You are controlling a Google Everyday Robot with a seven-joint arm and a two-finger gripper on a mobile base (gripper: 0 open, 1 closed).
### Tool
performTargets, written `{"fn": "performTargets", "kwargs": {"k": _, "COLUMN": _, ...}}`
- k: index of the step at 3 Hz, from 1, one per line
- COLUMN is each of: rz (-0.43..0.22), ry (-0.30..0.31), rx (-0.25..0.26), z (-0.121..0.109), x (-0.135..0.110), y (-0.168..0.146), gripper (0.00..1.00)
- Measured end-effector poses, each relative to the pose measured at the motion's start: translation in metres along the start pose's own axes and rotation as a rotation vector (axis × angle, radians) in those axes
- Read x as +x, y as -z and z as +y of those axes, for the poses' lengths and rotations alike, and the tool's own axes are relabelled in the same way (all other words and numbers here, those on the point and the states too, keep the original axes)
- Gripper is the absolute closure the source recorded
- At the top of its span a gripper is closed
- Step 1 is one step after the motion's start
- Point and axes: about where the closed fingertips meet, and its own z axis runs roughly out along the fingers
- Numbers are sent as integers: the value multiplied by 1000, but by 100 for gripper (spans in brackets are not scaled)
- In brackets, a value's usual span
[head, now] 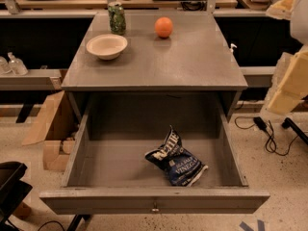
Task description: Pick blue chip bag from top drawer and place on counter
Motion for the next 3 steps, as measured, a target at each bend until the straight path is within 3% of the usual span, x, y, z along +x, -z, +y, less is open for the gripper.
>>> {"fn": "performTargets", "kwargs": {"k": 1, "rz": -2, "ry": 1, "rx": 3, "z": 0, "x": -1, "y": 1, "gripper": 0}}
{"fn": "performTargets", "kwargs": {"k": 2, "rz": -36, "ry": -8, "rx": 12, "z": 1, "x": -1, "y": -20, "gripper": 0}}
{"fn": "performTargets", "kwargs": {"k": 3, "rz": -80, "ry": -4, "rx": 2, "z": 21, "x": 1, "y": -77, "gripper": 0}}
